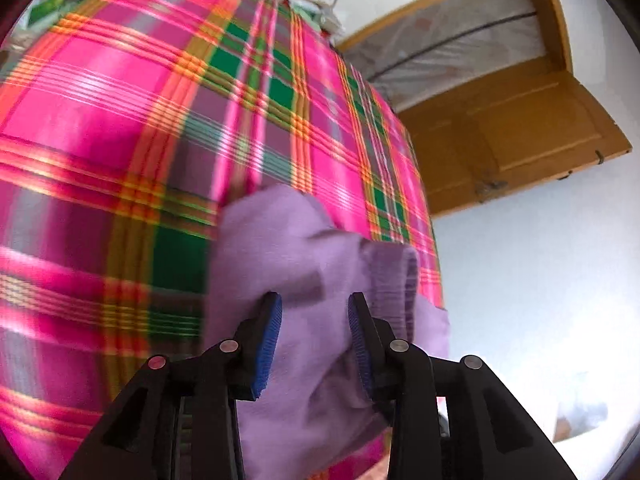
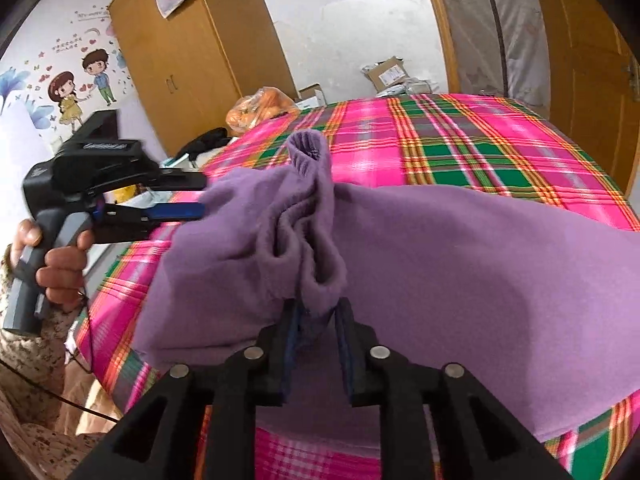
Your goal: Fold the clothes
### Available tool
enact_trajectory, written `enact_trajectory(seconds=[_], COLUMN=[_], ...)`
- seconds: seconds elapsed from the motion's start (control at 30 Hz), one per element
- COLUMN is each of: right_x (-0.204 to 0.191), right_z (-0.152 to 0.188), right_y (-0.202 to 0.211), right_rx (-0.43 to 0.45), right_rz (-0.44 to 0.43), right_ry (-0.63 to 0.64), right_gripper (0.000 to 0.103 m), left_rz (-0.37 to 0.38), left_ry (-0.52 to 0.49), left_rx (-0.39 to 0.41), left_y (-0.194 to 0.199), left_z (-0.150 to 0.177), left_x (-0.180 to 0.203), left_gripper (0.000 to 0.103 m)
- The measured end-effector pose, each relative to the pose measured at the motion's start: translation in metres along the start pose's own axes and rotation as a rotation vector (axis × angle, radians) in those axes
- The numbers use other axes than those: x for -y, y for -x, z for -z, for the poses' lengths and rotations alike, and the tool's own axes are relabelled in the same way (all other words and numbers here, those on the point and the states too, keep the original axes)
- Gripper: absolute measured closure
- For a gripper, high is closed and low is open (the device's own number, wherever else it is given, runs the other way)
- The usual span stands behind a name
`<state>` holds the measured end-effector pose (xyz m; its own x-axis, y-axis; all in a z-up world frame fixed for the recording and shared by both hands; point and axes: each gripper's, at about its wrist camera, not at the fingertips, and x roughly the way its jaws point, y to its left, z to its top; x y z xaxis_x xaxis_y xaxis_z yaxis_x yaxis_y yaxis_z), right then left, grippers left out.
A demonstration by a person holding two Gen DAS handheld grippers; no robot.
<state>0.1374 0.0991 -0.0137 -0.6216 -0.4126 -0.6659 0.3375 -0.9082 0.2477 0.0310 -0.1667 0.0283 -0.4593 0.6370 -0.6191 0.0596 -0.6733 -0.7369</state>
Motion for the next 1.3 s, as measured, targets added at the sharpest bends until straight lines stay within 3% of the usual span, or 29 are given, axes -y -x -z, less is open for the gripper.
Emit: enact_trajectory(seconds=[0.17, 0.33, 0.43, 0.57, 0.73, 0.77, 0.8, 1.1, 1.17, 1.3], right_x=[0.019, 0.039, 0.043, 0.031, 0.017, 0.014, 0.011, 0.031, 0.036, 0.033], right_z=[0.002, -0.009, -0.020, -0.030, -0.030, -0.030, -0.031, -0.025, -0.020, -0.021], right_y=[0.006, 0.013, 0.015, 0.007, -0.018, -0.020, -0.022, -0.004, -0.014, -0.013], right_rx=[-0.002, 0.032, 0.062, 0.052, -0.027, -0.031, -0.034, -0.013, -0.055, -0.058], right_rz=[0.032, -0.098, -0.124, -0.173, -0.188, -0.171, -0.152, -0.205, -0.164, -0.141], right_ry=[-0.053, -0.180, -0.212, -0.163, -0.134, -0.119, -0.104, -0.217, -0.235, -0.214], right_gripper=[0.077, 0.065, 0.062, 0.060, 0.060, 0.068, 0.083, 0.085, 0.082, 0.079], left_rz=[-0.011, -0.001, 0.008, 0.002, -0.005, -0.006, -0.006, -0.009, -0.012, -0.022], left_ry=[0.032, 0.071, 0.094, 0.096, 0.099, 0.099, 0.099, 0.111, 0.112, 0.126], left_rx=[0.036, 0.036, 0.034, 0.035, 0.033, 0.033, 0.032, 0.034, 0.027, 0.025], left_y=[0.013, 0.010, 0.006, 0.004, 0.005, 0.006, 0.007, 0.010, 0.007, 0.006], left_z=[0.005, 0.011, 0.013, 0.014, 0.016, 0.016, 0.016, 0.016, 0.016, 0.015], left_x=[-0.022, -0.034, -0.038, -0.039, -0.041, -0.041, -0.041, -0.043, -0.042, -0.044], left_gripper=[0.068, 0.068, 0.068, 0.068, 0.068, 0.068, 0.068, 0.068, 0.068, 0.068])
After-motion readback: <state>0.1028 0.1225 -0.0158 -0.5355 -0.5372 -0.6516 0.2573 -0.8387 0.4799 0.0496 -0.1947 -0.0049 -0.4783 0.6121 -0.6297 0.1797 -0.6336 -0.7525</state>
